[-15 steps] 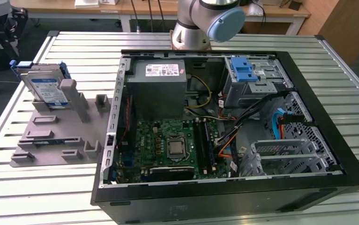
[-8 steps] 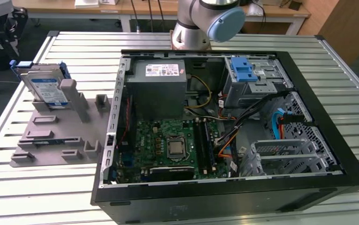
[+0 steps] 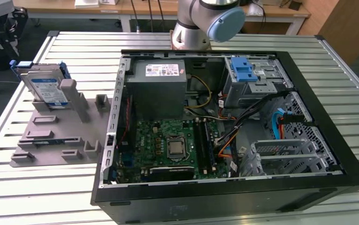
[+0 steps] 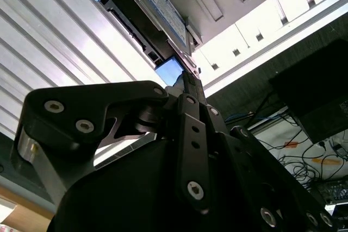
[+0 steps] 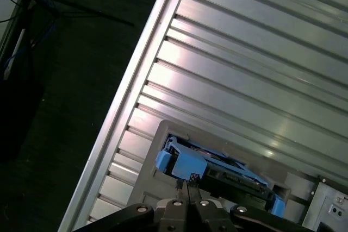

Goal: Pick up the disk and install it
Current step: 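Pick up the disk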

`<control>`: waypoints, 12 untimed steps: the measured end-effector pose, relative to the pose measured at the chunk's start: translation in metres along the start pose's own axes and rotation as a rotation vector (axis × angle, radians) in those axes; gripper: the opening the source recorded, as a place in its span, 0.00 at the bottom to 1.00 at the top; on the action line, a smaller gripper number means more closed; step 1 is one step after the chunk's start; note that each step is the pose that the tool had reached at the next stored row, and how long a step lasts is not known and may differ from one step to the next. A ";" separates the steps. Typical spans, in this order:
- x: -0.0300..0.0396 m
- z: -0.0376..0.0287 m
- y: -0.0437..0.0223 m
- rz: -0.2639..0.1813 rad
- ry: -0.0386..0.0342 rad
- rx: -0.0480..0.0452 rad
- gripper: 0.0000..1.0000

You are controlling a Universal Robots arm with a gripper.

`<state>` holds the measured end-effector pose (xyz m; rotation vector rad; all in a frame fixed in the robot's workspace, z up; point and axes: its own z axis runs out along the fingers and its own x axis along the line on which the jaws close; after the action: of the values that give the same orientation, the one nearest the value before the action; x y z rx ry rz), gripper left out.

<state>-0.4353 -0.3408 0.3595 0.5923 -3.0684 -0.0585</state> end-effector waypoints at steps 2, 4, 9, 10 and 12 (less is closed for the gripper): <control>0.0000 0.0000 0.0000 0.000 0.0000 0.0000 0.11; 0.0000 0.0000 0.0000 0.000 0.0000 0.0000 0.11; 0.0000 0.0001 0.0000 -0.014 0.0004 0.0001 0.11; 0.0000 0.0001 0.0000 -0.018 0.0006 0.0002 0.11; 0.0000 0.0000 0.0000 -0.030 0.0011 0.0002 0.11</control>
<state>-0.4353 -0.3408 0.3595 0.6375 -3.0588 -0.0581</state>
